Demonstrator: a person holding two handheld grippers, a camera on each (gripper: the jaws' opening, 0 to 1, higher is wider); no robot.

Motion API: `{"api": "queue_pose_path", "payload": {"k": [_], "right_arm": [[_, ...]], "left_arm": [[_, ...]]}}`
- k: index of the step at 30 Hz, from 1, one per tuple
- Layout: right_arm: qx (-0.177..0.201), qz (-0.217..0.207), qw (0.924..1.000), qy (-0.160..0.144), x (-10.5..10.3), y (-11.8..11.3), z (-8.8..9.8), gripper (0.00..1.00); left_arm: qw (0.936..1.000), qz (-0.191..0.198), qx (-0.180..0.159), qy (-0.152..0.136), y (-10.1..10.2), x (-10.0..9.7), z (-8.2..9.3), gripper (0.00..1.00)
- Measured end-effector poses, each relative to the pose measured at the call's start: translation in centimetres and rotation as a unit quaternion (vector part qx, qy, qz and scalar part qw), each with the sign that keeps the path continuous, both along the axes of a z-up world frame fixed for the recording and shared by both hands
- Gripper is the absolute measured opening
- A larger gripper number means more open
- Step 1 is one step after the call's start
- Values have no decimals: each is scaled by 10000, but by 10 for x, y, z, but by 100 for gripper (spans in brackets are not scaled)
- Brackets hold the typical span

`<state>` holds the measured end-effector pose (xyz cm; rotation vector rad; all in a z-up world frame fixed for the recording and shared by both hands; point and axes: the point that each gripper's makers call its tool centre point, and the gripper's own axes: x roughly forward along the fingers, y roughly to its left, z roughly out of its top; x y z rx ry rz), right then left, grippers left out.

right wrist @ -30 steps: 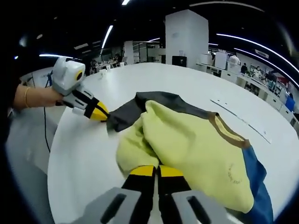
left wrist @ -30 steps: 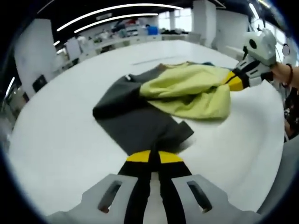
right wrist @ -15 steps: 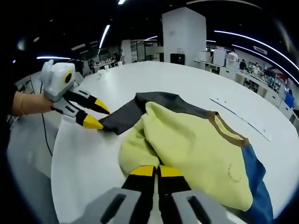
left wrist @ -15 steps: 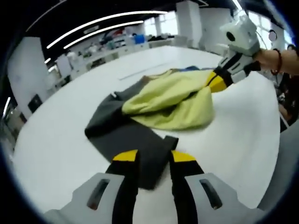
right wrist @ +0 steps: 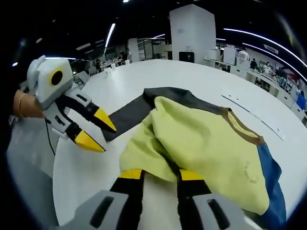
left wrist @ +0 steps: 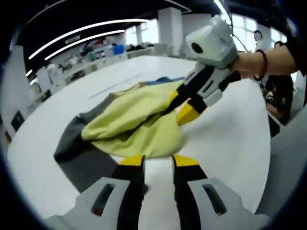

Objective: Fold the garment on the visible template until the final outline fits inside the template.

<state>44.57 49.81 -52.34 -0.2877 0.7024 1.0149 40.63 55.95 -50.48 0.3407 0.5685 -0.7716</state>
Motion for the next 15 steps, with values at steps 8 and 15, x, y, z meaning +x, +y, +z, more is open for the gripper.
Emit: {"api": "queue_pose_path", "payload": {"k": [8,15], "right_arm": [[78,73,9997,199,-8,-4,-4,43],[108,-59,9993,357,-8,-15,-8,52]], "left_arm": [[9993,-354,135,59,-22,-3,-13,18],[9981,-440,418,116,-27,-4,-28,20]]}}
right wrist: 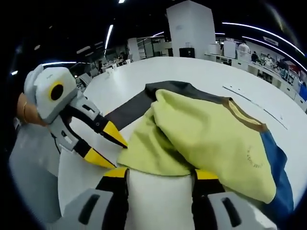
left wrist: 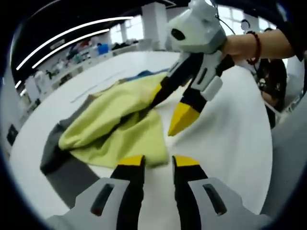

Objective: Fold the garment on the visible template until the final outline fits inside the template.

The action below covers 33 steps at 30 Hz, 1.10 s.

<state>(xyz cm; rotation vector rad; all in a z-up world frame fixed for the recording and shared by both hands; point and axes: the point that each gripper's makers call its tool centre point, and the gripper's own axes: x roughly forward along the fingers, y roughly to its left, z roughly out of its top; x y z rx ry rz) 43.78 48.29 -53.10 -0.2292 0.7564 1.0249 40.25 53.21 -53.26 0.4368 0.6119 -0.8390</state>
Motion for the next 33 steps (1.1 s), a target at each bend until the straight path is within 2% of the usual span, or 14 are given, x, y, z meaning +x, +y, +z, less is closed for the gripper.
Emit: {"api": "queue_pose_path", "payload": {"k": [1,2,7,9,13,16,20,24,29,33], "right_arm": [[30,-42,10000,31,1,-1,0,53],[53,-88,9999,49,2,-3,0,54],[172,-357,9992,31,14,-14,7,54],[273,-570,9980,-65,24,-18,13,52],[341,-938,9946,-284,46,-28,21,50],[339,-1157,9922,-313,58,-35,22,47],[120,-1196,9919,-419,67,-41,17,45],[-103,-1130,9922,-523,70,-44,9,45],[-158,-1174,9918,-480,71,-45,4,44],[-144,-1225,9913,-456,73,-45,2,43]], "left_arm": [[9999,-70,144,-15,1,-1,-2,20],[9999,4,-51,-143,-4,4,0,20],[10000,58,-6,-40,-1,6,0,18],[9999,43,101,-84,2,6,1,16],[10000,31,48,-53,0,6,0,13],[10000,61,45,-9,0,5,-1,11],[9998,25,163,-100,1,6,-1,4],[9998,48,181,-104,2,9,1,2],[9997,45,226,-104,5,9,3,2],[9999,-2,20,-167,3,6,17,1]]}}
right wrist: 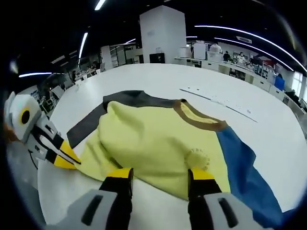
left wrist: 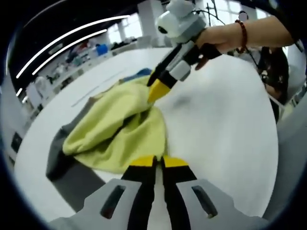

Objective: Fold the garment on the visible template until the final outline fits inside the template.

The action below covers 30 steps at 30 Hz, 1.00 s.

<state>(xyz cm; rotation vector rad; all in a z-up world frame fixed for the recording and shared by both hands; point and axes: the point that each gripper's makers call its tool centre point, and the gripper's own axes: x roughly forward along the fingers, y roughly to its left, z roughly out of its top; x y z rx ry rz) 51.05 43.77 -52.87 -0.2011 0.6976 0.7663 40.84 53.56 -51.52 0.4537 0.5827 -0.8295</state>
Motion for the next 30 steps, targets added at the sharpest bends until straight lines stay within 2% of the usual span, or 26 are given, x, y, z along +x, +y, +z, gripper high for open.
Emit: {"api": "queue_pose_path", "payload": {"k": [4,8,13,23,30], "right_arm": [[147,-111,9998,47,2,-2,3,43],[77,-115,9999,27,1,-5,4,43],[101,-191,9998,1,1,-11,8,43],[157,-320,9994,-22,-15,-27,16,45],[194,-300,9994,21,-34,-31,17,46]], "left_arm": [[9997,-50,-132,-197,0,3,24,1],[9988,-113,-129,-450,2,13,51,1],[9973,-189,-118,-693,-1,25,75,1],[9957,-52,-96,-917,-2,39,106,1],[9948,171,-340,-947,0,47,126,1]]}}
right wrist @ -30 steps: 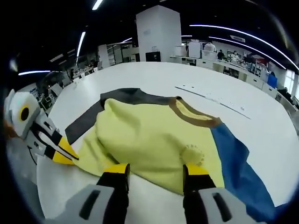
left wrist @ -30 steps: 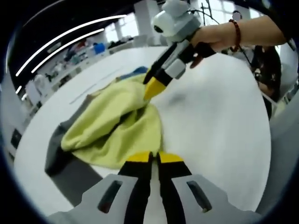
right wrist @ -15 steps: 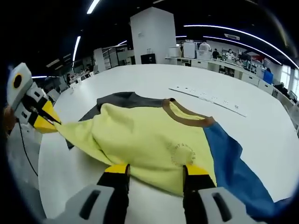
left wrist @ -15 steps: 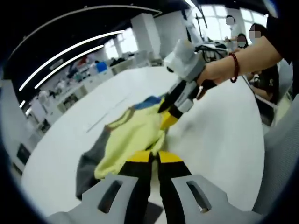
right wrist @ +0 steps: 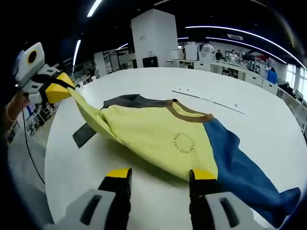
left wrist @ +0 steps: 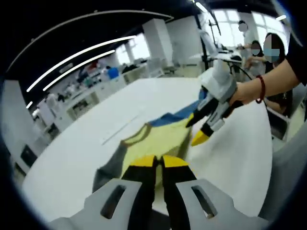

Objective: Fold the garment on the visible template until the final outline fits inside the template.

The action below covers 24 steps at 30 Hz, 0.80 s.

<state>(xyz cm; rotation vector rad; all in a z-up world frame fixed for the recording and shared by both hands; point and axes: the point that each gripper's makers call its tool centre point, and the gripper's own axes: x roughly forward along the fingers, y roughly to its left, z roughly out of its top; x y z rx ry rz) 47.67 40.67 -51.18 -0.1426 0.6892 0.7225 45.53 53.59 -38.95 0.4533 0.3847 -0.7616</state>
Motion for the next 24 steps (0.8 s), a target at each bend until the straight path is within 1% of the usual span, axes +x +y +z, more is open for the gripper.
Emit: {"api": "queue_pose_path", "payload": {"k": [3,11,14,16,20,24], "right_arm": [[33,-17,10000,15,-5,-1,0,46],[114,26,9999,105,-15,5,-2,46],[334,60,9993,163,-20,13,2,46],[386,104,9990,192,-24,19,2,46],[441,252,9984,262,-34,34,-2,46],[457,352,9978,317,-42,47,-7,46]], "left_arm": [[9999,46,33,-110,3,5,5,1],[9990,264,-188,-320,9,24,29,1],[9985,298,-226,-394,10,28,36,1],[9985,344,-216,-370,12,31,33,1],[9985,486,-187,-193,21,39,20,1],[9975,647,-188,-217,30,46,17,1]]}}
